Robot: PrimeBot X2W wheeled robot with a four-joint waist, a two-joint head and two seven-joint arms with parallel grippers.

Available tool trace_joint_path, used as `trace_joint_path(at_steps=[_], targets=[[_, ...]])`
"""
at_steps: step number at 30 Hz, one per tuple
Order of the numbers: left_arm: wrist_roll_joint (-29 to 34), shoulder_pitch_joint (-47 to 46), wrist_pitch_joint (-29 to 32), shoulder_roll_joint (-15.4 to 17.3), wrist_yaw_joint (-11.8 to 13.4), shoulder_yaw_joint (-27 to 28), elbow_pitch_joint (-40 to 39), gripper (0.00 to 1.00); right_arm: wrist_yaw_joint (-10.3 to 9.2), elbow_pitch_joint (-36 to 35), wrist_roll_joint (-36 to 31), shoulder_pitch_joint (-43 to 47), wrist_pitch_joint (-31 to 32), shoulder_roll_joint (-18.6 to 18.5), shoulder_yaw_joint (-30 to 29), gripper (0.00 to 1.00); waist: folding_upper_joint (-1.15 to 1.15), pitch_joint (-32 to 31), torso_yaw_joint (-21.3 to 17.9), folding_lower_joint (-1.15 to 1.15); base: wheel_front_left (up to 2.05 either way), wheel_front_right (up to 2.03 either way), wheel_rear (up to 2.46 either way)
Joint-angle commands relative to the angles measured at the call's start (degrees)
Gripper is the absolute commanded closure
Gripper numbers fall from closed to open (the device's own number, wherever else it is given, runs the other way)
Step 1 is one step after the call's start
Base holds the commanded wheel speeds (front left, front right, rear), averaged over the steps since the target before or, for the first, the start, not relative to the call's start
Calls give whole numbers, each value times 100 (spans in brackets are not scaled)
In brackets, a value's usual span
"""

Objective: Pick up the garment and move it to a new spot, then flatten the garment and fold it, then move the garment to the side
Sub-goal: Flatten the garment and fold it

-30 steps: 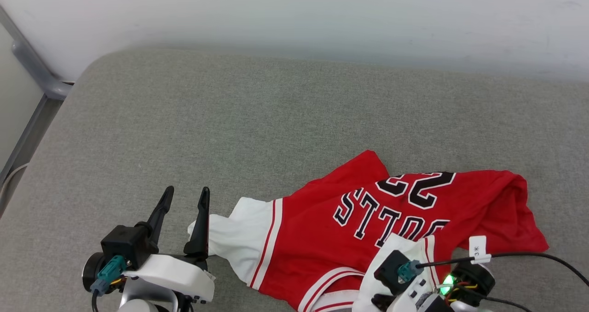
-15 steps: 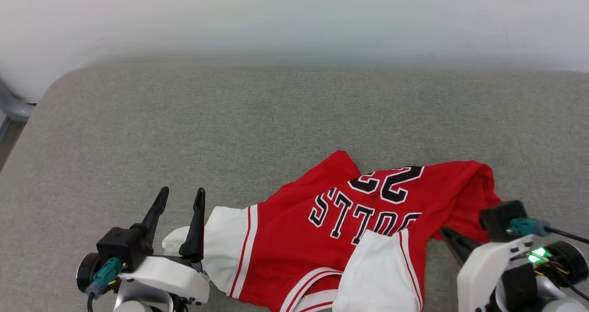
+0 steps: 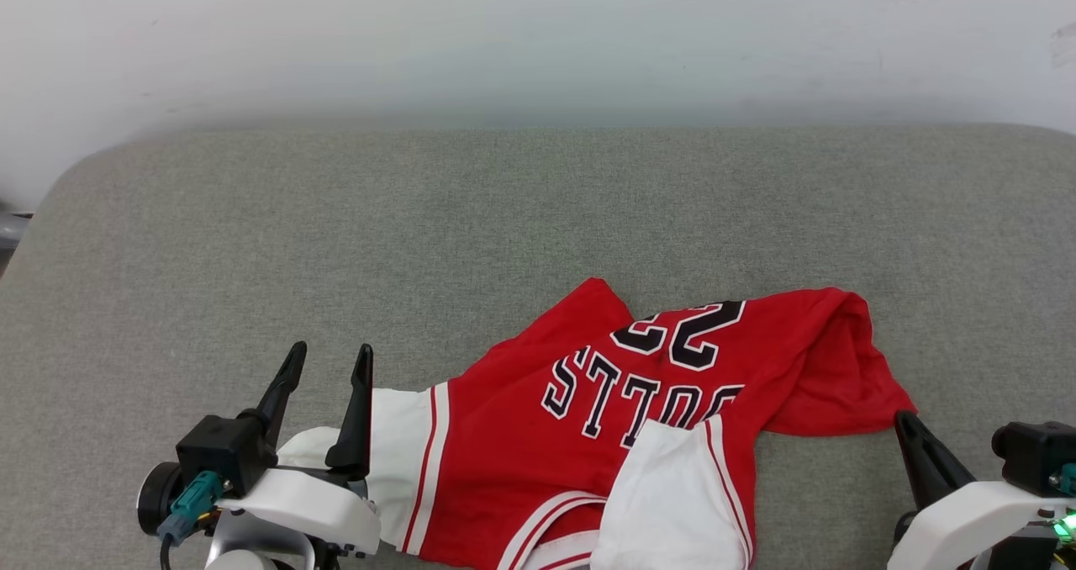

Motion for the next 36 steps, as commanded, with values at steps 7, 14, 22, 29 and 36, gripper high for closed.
trace_joint_path(at_steps=[7, 14, 22, 29, 36], targets=[[0, -3, 16, 13, 7, -59, 17, 0, -4, 178, -4, 19, -248, 50, -39, 0, 0, -46, 13, 0, 0, 0, 0], [-32, -1, 23, -18, 37, -90, 43, 0, -4, 192, -67, -87, -171, 52, 65, 0, 0, -61, 76, 0, 0, 0, 0], [-54, -13, 14, -67, 38, -107, 84, 0, -4, 282, -67, -239, 169, 39, 241, 0, 0, -66, 181, 0, 0, 0, 0], [-39, -160, 0, -123, -32, -120, 91, 0, -4, 965, 139, -746, 497, -55, 262, 0, 0, 115, 331, 0, 0, 0, 0], [5, -298, -13, -282, -124, -119, 184, 0, -4, 1912, 278, -1398, 1004, -353, 537, 0, 0, 320, 602, 0, 0, 0, 0]])
